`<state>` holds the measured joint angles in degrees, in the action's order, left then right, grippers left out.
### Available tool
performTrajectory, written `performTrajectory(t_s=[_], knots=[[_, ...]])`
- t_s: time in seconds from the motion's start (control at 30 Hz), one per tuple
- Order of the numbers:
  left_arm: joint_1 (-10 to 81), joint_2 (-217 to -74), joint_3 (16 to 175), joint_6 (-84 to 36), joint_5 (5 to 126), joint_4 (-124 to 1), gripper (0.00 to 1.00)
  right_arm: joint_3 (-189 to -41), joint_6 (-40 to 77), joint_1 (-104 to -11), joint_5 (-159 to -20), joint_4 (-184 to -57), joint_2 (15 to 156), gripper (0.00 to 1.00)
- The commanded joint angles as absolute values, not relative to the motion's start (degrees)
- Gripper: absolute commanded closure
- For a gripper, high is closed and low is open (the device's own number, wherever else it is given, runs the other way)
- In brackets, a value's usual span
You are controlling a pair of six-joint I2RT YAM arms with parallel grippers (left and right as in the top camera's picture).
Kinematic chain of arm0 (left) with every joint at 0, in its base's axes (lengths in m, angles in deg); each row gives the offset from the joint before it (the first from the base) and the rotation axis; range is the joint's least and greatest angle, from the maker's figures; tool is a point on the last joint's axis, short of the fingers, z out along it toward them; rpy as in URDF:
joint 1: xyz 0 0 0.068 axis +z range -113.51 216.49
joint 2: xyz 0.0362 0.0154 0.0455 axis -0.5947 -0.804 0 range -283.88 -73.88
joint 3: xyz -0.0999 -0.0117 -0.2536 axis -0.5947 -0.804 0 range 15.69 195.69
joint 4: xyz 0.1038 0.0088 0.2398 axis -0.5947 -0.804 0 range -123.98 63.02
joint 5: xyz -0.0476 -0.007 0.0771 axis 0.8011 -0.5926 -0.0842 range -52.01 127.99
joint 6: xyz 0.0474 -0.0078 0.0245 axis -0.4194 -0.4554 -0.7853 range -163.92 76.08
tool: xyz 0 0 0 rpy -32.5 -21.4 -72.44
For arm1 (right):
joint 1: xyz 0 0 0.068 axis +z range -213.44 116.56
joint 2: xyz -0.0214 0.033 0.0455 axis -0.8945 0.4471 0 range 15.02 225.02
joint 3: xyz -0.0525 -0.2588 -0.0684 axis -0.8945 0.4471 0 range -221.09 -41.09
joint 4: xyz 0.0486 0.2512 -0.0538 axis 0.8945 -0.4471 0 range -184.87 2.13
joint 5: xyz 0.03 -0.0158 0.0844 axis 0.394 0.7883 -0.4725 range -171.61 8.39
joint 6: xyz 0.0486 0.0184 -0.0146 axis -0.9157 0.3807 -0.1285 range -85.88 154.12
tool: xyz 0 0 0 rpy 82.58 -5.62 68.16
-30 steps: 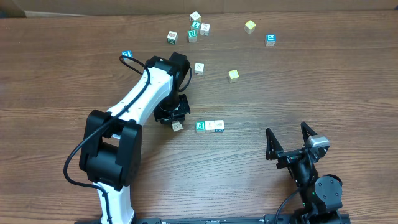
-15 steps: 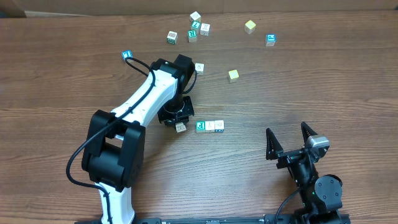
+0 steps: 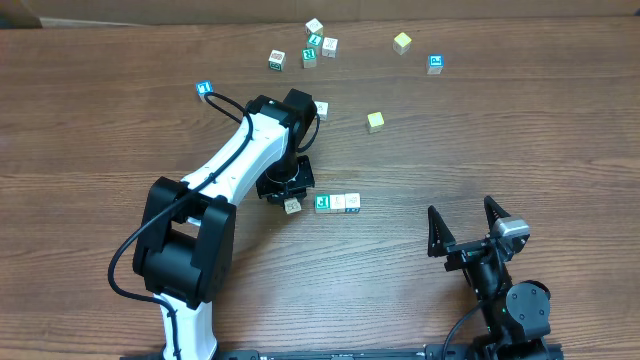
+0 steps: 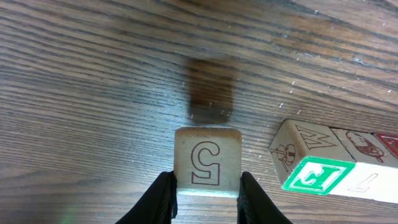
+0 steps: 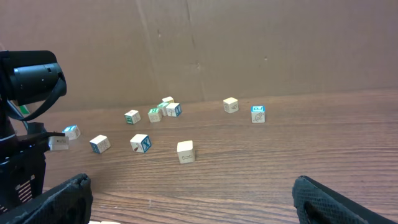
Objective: Form a horizontal line
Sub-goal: 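Lower the '5' block left of the row and open the left gripper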
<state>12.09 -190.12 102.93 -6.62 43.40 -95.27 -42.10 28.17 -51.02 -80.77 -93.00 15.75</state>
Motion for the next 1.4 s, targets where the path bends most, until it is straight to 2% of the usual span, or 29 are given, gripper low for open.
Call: performTrajectory(t_s=[0.0, 0.57, 0.8, 0.9, 1.1, 1.37], knots=[[11.63, -188.22, 102.28, -5.97, 43.58, -95.60, 0.79, -41.56, 28.41, -50.75, -80.66, -92.60, 15.18, 0.00], [10.64, -188.22, 102.14, -6.01, 38.66, -95.03, 0.77, -41.56, 28.41, -50.75, -80.66, -92.60, 15.18, 0.00], [10.43, -188.22, 102.14, -6.23, 38.66, -95.32, 0.71, -41.56, 28.41, -50.75, -80.66, -92.60, 15.18, 0.00], [10.40, -188.24, 102.14, -6.23, 38.66, -95.65, 0.63, -41.56, 28.41, -50.75, -80.66, -92.60, 15.18, 0.00], [10.40, -188.24, 102.12, -6.23, 38.66, -95.71, 0.57, -41.56, 28.41, -50.75, -80.66, -92.60, 15.18, 0.00], [10.43, -188.24, 102.12, -6.21, 35.91, -94.14, 0.59, -41.56, 28.41, -50.75, -80.66, -92.60, 15.18, 0.00]])
